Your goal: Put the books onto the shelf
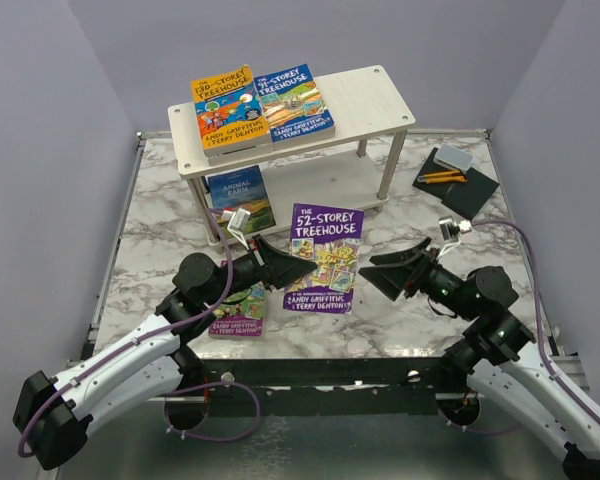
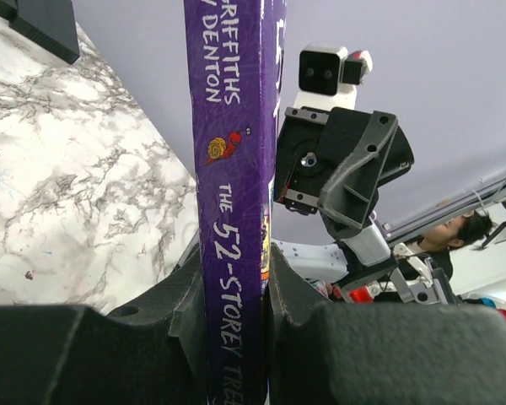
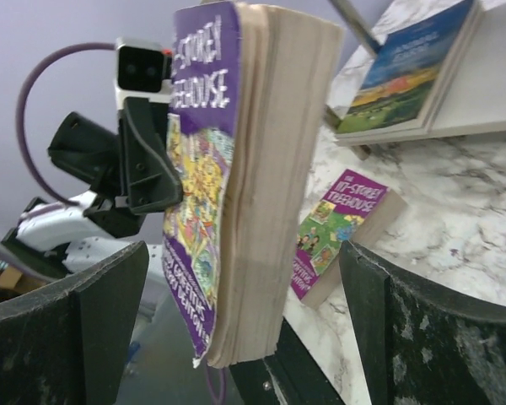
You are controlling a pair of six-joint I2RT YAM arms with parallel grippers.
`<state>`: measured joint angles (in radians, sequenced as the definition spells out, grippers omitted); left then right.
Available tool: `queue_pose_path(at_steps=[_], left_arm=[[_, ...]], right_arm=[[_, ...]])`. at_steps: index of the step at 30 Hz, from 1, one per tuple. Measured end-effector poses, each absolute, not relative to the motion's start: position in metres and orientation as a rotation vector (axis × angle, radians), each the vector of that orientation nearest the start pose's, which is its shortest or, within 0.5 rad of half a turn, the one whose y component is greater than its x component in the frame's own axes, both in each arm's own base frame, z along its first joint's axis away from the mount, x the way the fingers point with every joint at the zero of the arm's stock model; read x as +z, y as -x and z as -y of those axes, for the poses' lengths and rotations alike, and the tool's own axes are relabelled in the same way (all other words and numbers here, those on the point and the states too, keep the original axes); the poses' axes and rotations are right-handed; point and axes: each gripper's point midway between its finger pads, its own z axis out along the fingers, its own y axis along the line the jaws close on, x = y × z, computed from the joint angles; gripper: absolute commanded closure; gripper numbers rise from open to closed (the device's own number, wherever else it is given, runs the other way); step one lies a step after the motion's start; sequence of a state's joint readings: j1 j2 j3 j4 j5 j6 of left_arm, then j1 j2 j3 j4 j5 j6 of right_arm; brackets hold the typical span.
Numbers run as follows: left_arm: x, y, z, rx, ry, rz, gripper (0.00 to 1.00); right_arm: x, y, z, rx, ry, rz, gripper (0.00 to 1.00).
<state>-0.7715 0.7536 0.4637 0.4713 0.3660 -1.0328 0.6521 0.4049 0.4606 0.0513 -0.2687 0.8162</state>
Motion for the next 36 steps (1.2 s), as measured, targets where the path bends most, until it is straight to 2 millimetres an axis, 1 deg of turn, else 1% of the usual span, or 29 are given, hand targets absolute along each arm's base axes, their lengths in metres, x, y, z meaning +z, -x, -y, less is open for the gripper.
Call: queue_pose_path(at_steps=[4,7,11,14,16,19,22,26,29,34,36], left_arm=[[0.304,-0.15,0.281,-1.716,-0.139,-1.64,1.0],[0.308,-0.148,0.28,-1.73,-0.132,-1.628,1.0],[0.32,-0.145,0.278,-1.764,-0.131,-1.587,1.0],[0.33,-0.144,0.278,-1.784,-0.129,-1.561,1.0],[0.337,-0.143,0.277,-1.794,-0.132,-1.539,1.0],[0.347,-0.141,0.275,-1.804,-0.14,-1.504,1.0],[0.356,-0.14,0.273,-1.808,-0.145,-1.473,1.0],[0.357,-0.143,0.272,-1.792,-0.133,-1.464,1.0],[0.358,-0.148,0.27,-1.759,-0.114,-1.449,1.0],[0.364,-0.155,0.259,-1.69,-0.074,-1.405,1.0],[0.366,-0.156,0.254,-1.657,-0.069,-1.387,1.0]], right_arm=[[0.296,-0.152,-0.233,1.428,0.232,-1.615,0.0],[0.294,-0.149,-0.243,1.464,0.298,-1.627,0.0],[0.289,-0.148,-0.254,1.505,0.354,-1.645,0.0],[0.291,-0.146,-0.258,1.538,0.381,-1.634,0.01],[0.295,-0.143,-0.261,1.567,0.401,-1.613,0.03],[0.301,-0.14,-0.265,1.606,0.432,-1.584,0.1],[0.302,-0.134,-0.271,1.643,0.467,-1.577,0.15],[0.297,-0.124,-0.283,1.688,0.518,-1.599,0.19],[0.298,-0.116,-0.293,1.714,0.561,-1.608,0.24],[0.312,-0.107,-0.303,1.732,0.595,-1.574,0.3],[0.317,-0.108,-0.304,1.725,0.587,-1.558,0.32]])
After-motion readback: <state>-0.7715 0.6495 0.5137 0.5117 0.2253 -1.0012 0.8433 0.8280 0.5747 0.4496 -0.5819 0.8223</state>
